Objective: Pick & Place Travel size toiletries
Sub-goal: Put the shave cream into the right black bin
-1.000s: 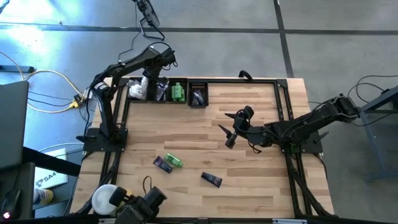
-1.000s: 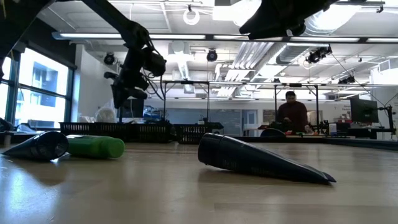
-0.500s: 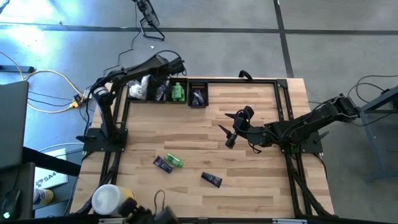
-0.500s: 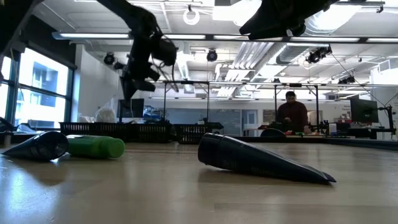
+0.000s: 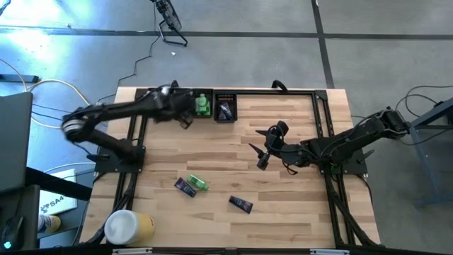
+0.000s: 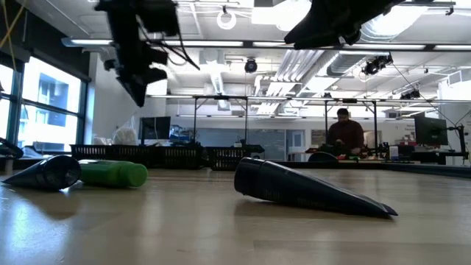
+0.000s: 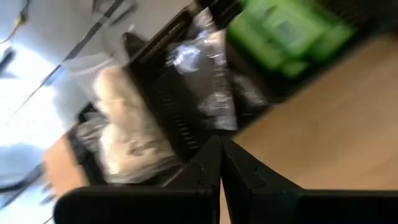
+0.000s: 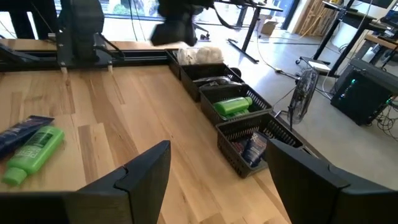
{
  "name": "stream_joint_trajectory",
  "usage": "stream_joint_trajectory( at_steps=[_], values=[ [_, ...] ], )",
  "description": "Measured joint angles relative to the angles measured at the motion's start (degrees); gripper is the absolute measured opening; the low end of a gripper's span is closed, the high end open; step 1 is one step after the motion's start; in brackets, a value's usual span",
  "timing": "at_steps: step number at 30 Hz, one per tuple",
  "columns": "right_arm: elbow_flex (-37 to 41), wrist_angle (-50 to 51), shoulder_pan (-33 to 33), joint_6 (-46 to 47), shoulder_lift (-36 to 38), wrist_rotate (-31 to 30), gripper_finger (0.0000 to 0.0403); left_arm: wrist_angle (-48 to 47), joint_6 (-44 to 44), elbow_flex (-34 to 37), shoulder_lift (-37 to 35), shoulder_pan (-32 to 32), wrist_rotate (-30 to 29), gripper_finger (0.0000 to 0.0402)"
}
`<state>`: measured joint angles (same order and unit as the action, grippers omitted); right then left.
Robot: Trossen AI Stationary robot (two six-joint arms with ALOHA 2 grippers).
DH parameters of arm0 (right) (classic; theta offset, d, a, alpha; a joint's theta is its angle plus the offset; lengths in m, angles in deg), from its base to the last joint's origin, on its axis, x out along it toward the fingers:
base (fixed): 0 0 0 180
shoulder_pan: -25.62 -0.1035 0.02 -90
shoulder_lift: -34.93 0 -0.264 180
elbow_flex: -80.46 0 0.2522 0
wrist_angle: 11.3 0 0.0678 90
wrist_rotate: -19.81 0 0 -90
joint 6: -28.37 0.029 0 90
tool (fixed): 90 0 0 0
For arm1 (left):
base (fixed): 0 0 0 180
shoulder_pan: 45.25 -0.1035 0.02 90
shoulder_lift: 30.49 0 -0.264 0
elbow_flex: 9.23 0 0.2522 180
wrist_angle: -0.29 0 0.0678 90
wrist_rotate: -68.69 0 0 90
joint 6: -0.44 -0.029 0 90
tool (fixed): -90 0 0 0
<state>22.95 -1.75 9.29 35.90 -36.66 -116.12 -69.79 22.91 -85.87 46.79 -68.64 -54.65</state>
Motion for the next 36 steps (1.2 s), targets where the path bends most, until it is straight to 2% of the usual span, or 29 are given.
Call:
stream_joint_trajectory(
  at_steps=[5,11,20,25,32,36],
  values=[
    [0.0,0.2,0.7,0.1,0.0,0.0,0.0256,9.6,2.4,10.4,-12.6,7.2,0.5,0.0000],
    [0.0,0.2,1.5,1.8,0.0,0.2,0.0256,17.2,2.0,18.1,-24.4,14.7,0.5,0.0000],
    [0.0,-0.9,1.4,3.9,0.0,4.0,0.0256,36.6,-9.2,30.2,-39.3,25.0,1.7,0.0000],
    [0.0,-1.2,1.5,5.9,0.0,4.6,0.0256,46.6,-16.2,36.9,-44.5,30.2,4.9,0.0000],
    [0.0,-1.1,1.5,6.2,0.0,4.6,0.0256,47.9,-17.5,41.5,-48.1,35.3,6.0,0.0000],
    [0.0,-1.1,1.5,6.2,0.0,4.6,0.0256,52.3,-24.3,43.6,-48.4,37.4,9.2,0.0000]
  ],
)
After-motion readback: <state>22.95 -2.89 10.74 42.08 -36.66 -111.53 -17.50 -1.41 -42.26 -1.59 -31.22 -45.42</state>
